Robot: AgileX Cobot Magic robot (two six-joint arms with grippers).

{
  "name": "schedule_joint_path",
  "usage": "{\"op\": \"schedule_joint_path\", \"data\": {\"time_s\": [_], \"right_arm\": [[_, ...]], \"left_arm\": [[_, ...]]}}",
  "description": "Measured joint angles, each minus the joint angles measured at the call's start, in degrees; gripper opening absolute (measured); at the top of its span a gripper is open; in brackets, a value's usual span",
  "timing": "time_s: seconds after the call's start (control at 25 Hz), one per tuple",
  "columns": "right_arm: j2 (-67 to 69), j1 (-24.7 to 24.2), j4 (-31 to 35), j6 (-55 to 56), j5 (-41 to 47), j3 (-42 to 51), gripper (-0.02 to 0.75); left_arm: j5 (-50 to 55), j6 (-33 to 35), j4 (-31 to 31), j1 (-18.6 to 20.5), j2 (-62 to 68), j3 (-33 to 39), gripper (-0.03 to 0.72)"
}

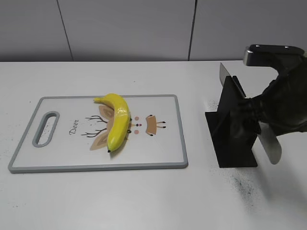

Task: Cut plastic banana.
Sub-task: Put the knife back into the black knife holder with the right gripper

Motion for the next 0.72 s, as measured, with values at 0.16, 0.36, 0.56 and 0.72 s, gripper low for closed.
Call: {"op": "schedule_joint_path", "data": {"time_s": [0.16,0.36,0.56,0.72], "right_arm": [[-0.1,0.0,0.7,-3.0,0.1,-3.3,0.637],[-3.4,0.0,0.7,-10.7,0.6,-9.4,0.636],[-11.8,0.0,0.7,-17.4,3.2,-12.6,0.622],[-19.6,0.0,0.7,-20.3,9.2,-12.6,0.603]], "left_arm": [[0.0,0.0,0.0,0.0,0.0,0.0,0.553],[0.0,0.0,0.0,0.0,0.0,0.0,0.553],[0.0,0.0,0.0,0.0,0.0,0.0,0.553],[-0.1,0.0,0.0,0.0,0.0,0.0,0.553]]}}
